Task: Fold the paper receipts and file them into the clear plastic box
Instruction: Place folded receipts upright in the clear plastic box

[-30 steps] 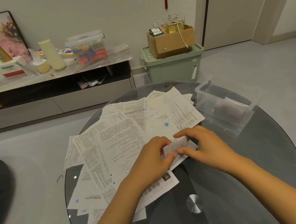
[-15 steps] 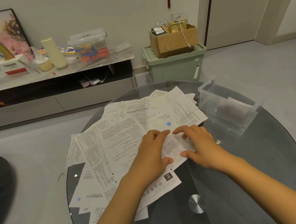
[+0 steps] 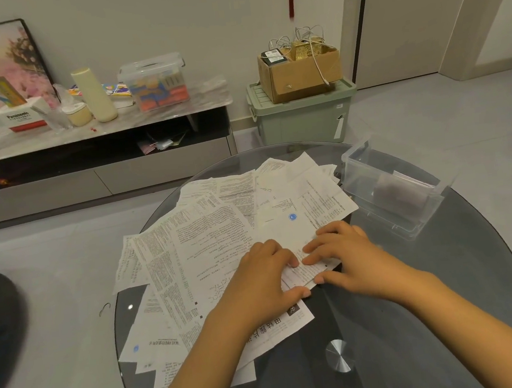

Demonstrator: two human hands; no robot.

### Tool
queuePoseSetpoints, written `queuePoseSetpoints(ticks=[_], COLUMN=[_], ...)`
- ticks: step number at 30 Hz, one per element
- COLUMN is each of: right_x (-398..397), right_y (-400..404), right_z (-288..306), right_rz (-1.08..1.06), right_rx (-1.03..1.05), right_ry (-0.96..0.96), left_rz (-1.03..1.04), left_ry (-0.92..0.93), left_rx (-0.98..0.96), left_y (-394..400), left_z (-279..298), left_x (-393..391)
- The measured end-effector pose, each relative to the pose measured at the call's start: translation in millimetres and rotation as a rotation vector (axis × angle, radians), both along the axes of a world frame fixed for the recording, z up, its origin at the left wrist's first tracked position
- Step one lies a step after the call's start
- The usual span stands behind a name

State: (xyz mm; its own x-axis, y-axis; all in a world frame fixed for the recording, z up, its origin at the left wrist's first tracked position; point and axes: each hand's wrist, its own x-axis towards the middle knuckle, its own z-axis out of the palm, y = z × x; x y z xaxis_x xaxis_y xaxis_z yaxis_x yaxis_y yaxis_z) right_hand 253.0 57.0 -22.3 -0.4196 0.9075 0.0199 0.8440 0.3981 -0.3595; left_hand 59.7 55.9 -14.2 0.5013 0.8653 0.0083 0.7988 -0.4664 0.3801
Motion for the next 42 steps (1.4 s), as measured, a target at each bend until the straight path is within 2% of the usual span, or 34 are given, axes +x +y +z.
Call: queuePoseSetpoints(ticks=[5, 12, 18, 25, 30, 33, 37, 42], right_x=[1.6, -15.5, -16.6, -17.3, -16.7, -17.3, -19.0, -16.4], right_y=[2.4, 1.2, 2.6, 1.3, 1.6, 1.9, -1.2, -5.2], right_z=[-6.3, -7.4, -12.1, -11.0, -7.1, -3.3, 5.8, 17.6], right_rz=[-0.076, -0.220, -0.255, -0.320, -0.364, -0.388, -0.393, -0.438], right_rx=[-0.014, 0.065, 0.103, 0.090, -0.019, -0.098, -0.148, -0.068], right_ry=[0.122, 0.247, 0.173, 0.125, 0.215, 0.359, 0.543, 0.718], left_rz=[0.007, 0.133, 0.146, 0.228, 0.239, 0.263, 0.386, 0.435], left_ry=[-0.130, -0.154, -0.090, -0.135, -0.188, -0.269, -0.520, -0.727], left_rx=[-0.063, -0.044, -0.052, -0.152, -0.185, -0.196, -0.309, -0.497], left_y=[3.7, 10.8, 16.5, 17.6, 13.3, 10.6, 11.8, 8.8], left_z=[5.9, 4.1, -1.6, -0.8, 2.1, 5.3, 11.3, 21.4], left_x=[-2.0, 0.6, 2.5, 10.0, 12.6, 14.4, 17.8, 22.9])
